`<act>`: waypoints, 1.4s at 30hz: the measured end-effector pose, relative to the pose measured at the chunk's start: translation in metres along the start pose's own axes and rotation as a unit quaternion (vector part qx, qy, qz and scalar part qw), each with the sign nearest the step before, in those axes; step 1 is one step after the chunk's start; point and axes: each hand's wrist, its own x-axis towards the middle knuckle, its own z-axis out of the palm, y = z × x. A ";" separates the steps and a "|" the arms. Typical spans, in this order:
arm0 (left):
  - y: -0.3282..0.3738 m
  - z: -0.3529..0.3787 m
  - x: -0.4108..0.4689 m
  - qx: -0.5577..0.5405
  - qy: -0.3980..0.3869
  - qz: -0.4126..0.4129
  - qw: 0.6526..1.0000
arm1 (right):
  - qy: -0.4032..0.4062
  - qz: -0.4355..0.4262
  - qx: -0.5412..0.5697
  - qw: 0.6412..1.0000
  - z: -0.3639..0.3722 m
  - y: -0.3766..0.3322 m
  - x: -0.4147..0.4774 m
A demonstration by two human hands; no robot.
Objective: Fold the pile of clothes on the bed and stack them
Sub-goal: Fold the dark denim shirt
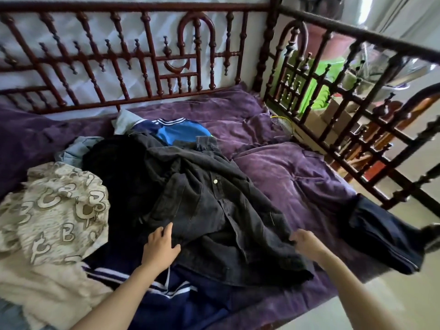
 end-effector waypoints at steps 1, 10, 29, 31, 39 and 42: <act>0.001 0.001 0.000 0.004 -0.001 -0.005 1.000 | -0.001 0.000 -0.004 1.000 0.009 -0.001 0.004; -0.003 0.012 -0.002 0.000 -0.015 -0.091 0.996 | -0.089 -0.026 -0.085 0.992 0.038 -0.046 0.037; -0.038 0.023 0.089 -0.108 -0.004 -0.222 0.969 | -0.185 -0.057 -0.167 0.967 0.125 -0.084 0.103; -0.046 0.018 0.115 -0.138 0.000 -0.208 0.968 | -0.162 -0.072 -0.191 0.965 0.130 -0.077 0.099; -0.077 0.021 0.157 -0.246 -0.157 -0.236 0.927 | -0.115 -0.016 -0.170 0.979 0.119 -0.065 0.093; -0.070 0.028 0.139 -0.223 -0.153 -0.226 0.936 | -0.139 -0.012 -0.201 0.970 0.134 -0.074 0.085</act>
